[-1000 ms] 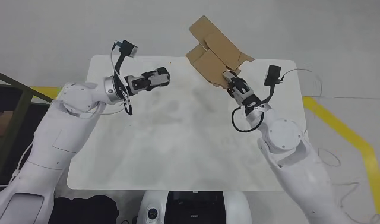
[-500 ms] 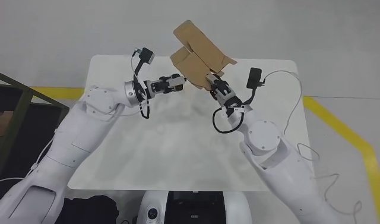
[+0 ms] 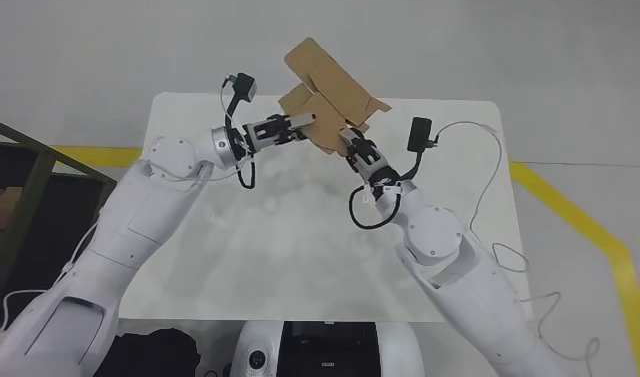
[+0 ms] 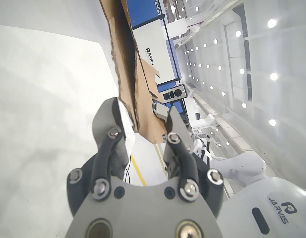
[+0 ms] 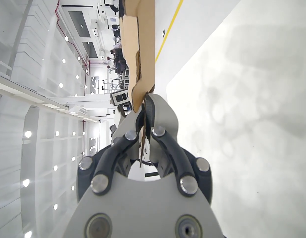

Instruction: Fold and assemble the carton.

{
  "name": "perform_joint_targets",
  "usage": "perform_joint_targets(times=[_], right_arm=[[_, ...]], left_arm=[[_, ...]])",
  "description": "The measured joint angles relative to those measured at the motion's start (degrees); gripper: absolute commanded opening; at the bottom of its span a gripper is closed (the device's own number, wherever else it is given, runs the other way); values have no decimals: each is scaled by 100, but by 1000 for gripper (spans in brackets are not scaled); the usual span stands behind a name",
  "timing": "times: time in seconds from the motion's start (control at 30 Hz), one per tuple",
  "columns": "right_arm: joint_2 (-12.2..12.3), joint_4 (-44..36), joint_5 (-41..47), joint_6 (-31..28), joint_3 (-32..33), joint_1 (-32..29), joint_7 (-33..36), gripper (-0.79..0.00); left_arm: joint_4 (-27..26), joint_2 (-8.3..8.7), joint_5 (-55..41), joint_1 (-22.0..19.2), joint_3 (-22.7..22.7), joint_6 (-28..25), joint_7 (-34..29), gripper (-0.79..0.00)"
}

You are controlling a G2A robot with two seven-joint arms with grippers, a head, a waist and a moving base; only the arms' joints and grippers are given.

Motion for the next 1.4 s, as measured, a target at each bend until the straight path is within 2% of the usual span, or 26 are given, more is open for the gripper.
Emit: perform_joint_targets(times=[0.07,0.1,0.13,0.17,0.27,0.4,0.53,0.67,0.83,1.0,1.17,1.3,1.4], right_arm=[[-20,3,-35,22,-16,3,-10,-785],[-29,3,-43,33,-23,3,-6,-693],[-37,4,-45,44,-28,2,9,-453],[-46,6,-43,54,-31,1,37,0],[-64,3,-79,3,12,-28,16,0],[-55,23,-296,-587,266,-235,-305,0],[17,169,-421,-1078,696,-433,-5,0],[120,409,-295,-1587,1274,-567,793,0],[208,715,-698,-2122,1605,-567,1598,0],[309,1088,-584,-2828,1764,-391,3267,0],[390,1369,-514,-2948,1832,-188,4620,0],[406,1471,-599,-3194,1626,17,5398,0],[406,1602,-455,-3470,1597,106,5594,0]], left_arm=[[49,-22,1,-28,-1,-15,-10,-785],[65,-30,10,-38,-2,-24,-10,-785],[77,-38,27,-46,-4,-35,-8,-785],[91,-48,52,-52,-7,-47,-5,-785],[127,-68,45,-60,-42,-60,0,-785],[188,-70,-37,-68,-175,-84,-72,-785],[251,-37,-169,-107,-348,-17,-516,-785],[335,9,-214,-225,-482,219,-1251,-785],[246,64,-124,-342,-519,410,-2301,-785],[178,106,145,-414,-390,494,-3426,-785],[349,85,-19,-505,-191,533,-4254,-785],[408,89,-169,-576,56,576,-4385,-785],[425,144,-306,-650,246,602,-4375,-785]])
